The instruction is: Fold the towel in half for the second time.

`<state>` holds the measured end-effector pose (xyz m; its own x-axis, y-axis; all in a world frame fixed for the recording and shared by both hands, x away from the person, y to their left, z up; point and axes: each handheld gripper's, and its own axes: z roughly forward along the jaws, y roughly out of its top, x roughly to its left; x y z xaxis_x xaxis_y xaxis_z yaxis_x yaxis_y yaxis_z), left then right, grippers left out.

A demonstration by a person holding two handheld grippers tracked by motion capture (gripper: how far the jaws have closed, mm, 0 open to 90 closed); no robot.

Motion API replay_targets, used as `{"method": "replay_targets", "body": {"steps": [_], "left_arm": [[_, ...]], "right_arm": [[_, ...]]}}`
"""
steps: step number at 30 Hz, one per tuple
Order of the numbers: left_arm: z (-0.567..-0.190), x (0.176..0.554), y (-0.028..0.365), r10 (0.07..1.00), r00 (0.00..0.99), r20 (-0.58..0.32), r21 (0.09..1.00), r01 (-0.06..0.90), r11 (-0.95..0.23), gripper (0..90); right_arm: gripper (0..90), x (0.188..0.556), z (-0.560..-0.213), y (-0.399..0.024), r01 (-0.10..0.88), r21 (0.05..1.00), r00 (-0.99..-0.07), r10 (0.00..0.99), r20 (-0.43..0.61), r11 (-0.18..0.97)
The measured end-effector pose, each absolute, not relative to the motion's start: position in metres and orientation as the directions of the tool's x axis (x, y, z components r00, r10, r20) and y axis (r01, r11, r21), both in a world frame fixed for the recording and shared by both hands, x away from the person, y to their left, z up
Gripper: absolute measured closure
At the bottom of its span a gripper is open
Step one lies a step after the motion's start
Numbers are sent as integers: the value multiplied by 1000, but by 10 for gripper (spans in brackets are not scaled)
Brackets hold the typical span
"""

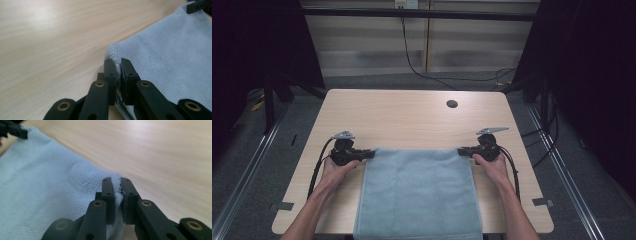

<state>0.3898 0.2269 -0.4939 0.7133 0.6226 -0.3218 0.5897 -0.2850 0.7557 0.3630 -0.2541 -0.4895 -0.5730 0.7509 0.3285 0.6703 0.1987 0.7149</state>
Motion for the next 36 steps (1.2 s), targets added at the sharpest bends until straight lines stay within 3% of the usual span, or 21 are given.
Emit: {"method": "replay_targets", "body": {"steps": [20, 26, 36], "left_arm": [[-390, 420, 222, 639, 735, -227, 894, 418, -163, 850], [-390, 397, 226, 590, 781, -207, 907, 379, -184, 849], [-396, 337, 240, 533, 822, -201, 921, 345, -184, 849]], "right_arm": [[838, 381, -376, -260, 474, 866, -605, 773, 192, 157], [839, 362, -372, -263, 450, 874, -638, 750, 172, 183], [839, 295, -384, -265, 413, 890, -695, 698, 171, 194]]}}
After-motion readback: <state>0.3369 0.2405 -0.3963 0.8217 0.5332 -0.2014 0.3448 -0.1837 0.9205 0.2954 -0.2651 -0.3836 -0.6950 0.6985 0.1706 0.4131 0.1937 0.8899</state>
